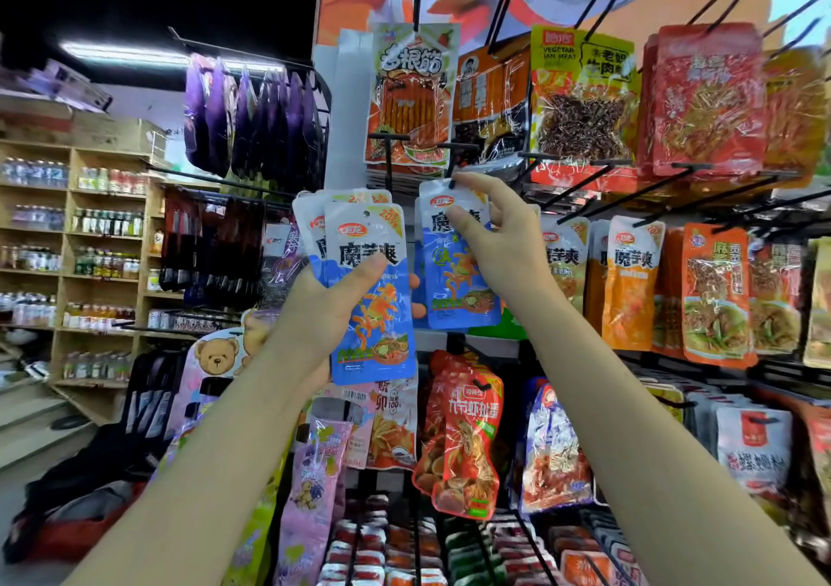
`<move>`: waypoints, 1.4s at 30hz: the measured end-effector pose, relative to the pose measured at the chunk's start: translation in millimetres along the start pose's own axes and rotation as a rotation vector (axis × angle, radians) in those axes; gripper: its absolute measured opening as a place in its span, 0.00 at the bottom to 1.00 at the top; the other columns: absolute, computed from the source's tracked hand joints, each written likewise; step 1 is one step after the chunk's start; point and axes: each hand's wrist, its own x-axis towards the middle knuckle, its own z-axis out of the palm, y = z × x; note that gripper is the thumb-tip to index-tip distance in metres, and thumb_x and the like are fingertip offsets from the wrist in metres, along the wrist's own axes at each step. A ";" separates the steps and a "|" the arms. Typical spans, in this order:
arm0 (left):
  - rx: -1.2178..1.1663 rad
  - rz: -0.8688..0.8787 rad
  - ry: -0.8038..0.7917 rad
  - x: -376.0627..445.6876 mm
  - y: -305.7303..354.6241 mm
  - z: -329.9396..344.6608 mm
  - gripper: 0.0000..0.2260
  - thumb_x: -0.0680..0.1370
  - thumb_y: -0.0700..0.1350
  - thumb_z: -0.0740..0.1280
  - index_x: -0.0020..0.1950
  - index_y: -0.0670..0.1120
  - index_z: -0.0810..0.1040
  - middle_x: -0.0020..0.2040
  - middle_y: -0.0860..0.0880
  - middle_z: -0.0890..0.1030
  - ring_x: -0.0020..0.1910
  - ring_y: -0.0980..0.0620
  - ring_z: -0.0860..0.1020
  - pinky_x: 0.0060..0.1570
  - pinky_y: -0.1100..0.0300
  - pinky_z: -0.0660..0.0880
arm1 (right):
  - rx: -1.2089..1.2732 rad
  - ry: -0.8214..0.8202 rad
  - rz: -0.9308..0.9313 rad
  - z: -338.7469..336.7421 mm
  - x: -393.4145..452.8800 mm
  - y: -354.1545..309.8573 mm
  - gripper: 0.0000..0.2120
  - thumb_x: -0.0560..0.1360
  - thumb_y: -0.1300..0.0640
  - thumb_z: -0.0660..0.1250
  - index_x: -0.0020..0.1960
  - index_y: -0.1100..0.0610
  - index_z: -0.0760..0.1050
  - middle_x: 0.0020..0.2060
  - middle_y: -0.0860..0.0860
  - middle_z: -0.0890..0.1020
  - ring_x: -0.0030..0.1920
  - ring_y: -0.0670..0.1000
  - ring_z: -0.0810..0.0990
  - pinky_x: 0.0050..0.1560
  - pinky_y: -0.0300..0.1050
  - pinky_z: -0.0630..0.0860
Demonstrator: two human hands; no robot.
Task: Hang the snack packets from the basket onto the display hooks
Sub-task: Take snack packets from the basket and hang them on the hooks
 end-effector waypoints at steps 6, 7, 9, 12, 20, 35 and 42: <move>0.087 -0.009 0.086 1.6 -2.9 -3.4 0.24 0.64 0.57 0.82 0.38 0.37 0.80 0.42 0.31 0.83 0.42 0.34 0.84 0.44 0.40 0.82 | -0.345 0.109 -0.050 -1.4 -6.8 -1.0 0.13 0.82 0.50 0.65 0.58 0.57 0.83 0.50 0.53 0.71 0.49 0.50 0.71 0.49 0.36 0.68; 0.089 -0.013 0.090 2.0 -3.5 -3.2 0.31 0.60 0.60 0.84 0.42 0.35 0.79 0.45 0.28 0.81 0.44 0.31 0.83 0.47 0.35 0.81 | -0.272 0.127 -0.069 -2.4 -10.7 -3.9 0.15 0.82 0.49 0.64 0.51 0.59 0.84 0.45 0.54 0.72 0.46 0.49 0.72 0.45 0.34 0.67; 0.069 0.005 0.079 1.8 -3.9 0.7 0.27 0.59 0.57 0.83 0.45 0.38 0.81 0.47 0.33 0.84 0.45 0.33 0.84 0.49 0.32 0.80 | -0.077 -0.003 -0.032 -0.8 -18.6 -12.3 0.22 0.82 0.46 0.64 0.41 0.64 0.79 0.36 0.60 0.74 0.38 0.50 0.73 0.38 0.39 0.67; 0.007 -0.003 0.029 0.1 -3.9 11.7 0.15 0.62 0.50 0.79 0.47 0.48 0.85 0.49 0.40 0.87 0.46 0.38 0.86 0.49 0.38 0.81 | 0.037 -0.230 0.101 6.8 -26.3 -19.4 0.17 0.79 0.46 0.68 0.41 0.59 0.78 0.35 0.57 0.77 0.34 0.49 0.74 0.36 0.43 0.72; 0.002 -0.124 0.213 2.3 -5.9 -2.2 0.06 0.81 0.43 0.66 0.44 0.45 0.76 0.39 0.45 0.82 0.32 0.48 0.83 0.30 0.53 0.80 | 0.178 0.033 0.097 -5.8 -10.0 5.7 0.07 0.79 0.52 0.70 0.49 0.49 0.72 0.44 0.59 0.84 0.43 0.61 0.82 0.46 0.63 0.79; 0.019 -0.025 0.211 -4.4 5.4 -13.1 0.09 0.79 0.42 0.69 0.59 0.48 0.79 0.49 0.49 0.87 0.41 0.50 0.86 0.41 0.40 0.83 | 0.083 0.025 -0.074 -7.4 14.1 6.5 0.06 0.82 0.58 0.67 0.58 0.54 0.78 0.22 0.41 0.65 0.27 0.45 0.59 0.29 0.37 0.58; 0.022 -0.032 0.124 -5.9 3.4 -3.8 0.17 0.68 0.46 0.74 0.54 0.42 0.79 0.46 0.45 0.87 0.40 0.45 0.86 0.34 0.51 0.83 | 0.000 -0.013 0.002 -5.3 17.5 -0.8 0.11 0.82 0.57 0.67 0.64 0.55 0.77 0.30 0.37 0.71 0.25 0.39 0.65 0.29 0.30 0.61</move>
